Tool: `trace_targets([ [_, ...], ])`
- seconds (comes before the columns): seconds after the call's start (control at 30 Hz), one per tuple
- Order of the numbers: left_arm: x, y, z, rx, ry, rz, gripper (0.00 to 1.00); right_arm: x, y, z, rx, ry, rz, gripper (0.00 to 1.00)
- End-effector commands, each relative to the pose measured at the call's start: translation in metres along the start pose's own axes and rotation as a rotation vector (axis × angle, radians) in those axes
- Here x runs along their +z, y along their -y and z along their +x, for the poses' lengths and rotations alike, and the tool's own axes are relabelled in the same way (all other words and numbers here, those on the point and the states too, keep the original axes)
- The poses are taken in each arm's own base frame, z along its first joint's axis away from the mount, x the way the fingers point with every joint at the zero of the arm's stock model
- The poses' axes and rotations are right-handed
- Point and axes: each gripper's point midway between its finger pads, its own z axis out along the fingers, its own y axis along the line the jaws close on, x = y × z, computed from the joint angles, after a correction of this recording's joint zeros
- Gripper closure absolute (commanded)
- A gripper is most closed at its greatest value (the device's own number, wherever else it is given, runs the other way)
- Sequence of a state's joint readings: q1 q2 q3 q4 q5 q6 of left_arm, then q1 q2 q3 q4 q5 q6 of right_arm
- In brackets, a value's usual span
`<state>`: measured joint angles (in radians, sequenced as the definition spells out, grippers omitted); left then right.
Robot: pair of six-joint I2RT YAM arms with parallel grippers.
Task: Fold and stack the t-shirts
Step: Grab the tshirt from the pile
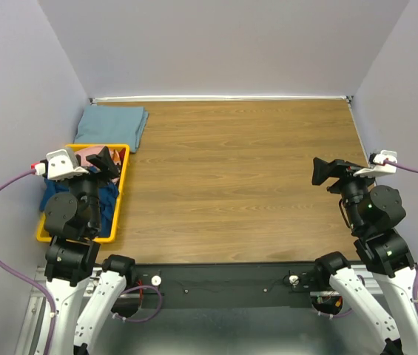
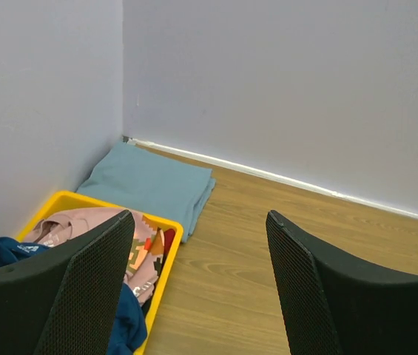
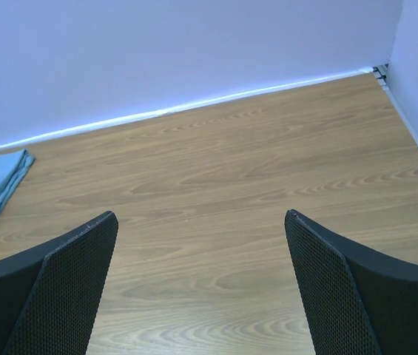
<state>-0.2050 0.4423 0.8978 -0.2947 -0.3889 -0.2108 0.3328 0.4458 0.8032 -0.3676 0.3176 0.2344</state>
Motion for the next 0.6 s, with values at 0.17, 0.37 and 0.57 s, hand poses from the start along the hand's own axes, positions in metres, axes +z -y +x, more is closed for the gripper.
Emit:
trace_targets([
  [0.17, 0.017, -0.004, 0.056, -0.027, -0.185, -0.073, 0.2, 0.003, -0.012, 0.01, -0.005, -0.053, -0.056, 0.0],
  [0.37, 0.042, -0.014, 0.13, 0.0, -0.392, -0.208, 0.2, 0.012, -0.024, 0.041, 0.008, -0.156, -0.113, 0.0],
  [0.57, 0.068, -0.087, 0.165, 0.028, -0.47, -0.443, 0.2, 0.014, -0.036, 0.069, 0.019, -0.246, -0.182, 0.0],
])
